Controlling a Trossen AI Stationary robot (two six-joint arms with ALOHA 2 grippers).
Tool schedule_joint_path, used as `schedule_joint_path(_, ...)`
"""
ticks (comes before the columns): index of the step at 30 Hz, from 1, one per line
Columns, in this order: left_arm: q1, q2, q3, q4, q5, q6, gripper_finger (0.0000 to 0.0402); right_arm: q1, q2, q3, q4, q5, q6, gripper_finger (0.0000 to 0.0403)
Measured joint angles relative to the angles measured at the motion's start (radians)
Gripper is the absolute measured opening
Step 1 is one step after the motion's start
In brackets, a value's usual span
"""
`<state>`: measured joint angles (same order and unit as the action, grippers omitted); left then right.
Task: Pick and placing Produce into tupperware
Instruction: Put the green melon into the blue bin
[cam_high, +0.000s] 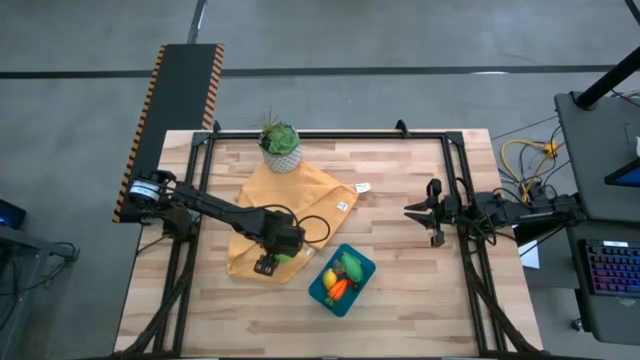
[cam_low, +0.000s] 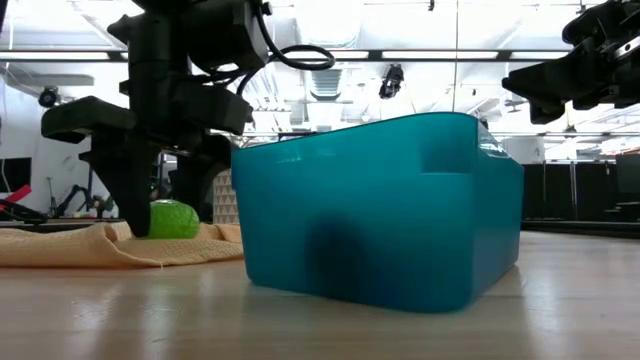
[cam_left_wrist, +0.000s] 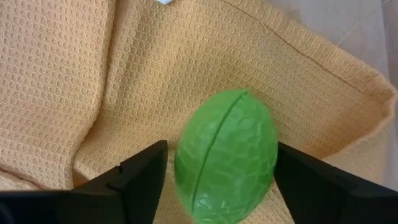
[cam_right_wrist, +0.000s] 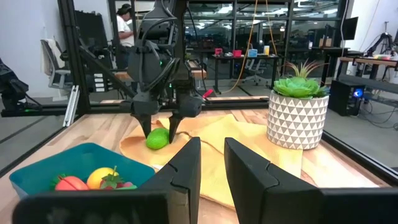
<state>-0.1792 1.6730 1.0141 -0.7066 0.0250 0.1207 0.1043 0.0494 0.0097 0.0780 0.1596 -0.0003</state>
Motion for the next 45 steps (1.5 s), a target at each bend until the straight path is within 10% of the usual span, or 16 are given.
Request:
schedule_joint_path(35,0.000,-0.053,0.131,0.001,-0.027,-0.008,0.0205,0.000,-0.001,0.000,0.000,0.000,0.000,0.0063)
schedule_joint_path(45,0.000,-0.053,0.184,0.251,-0.027,0.058,0.0205,0.000,-0.001,0.000,0.001,0.000,0.000,0.0063)
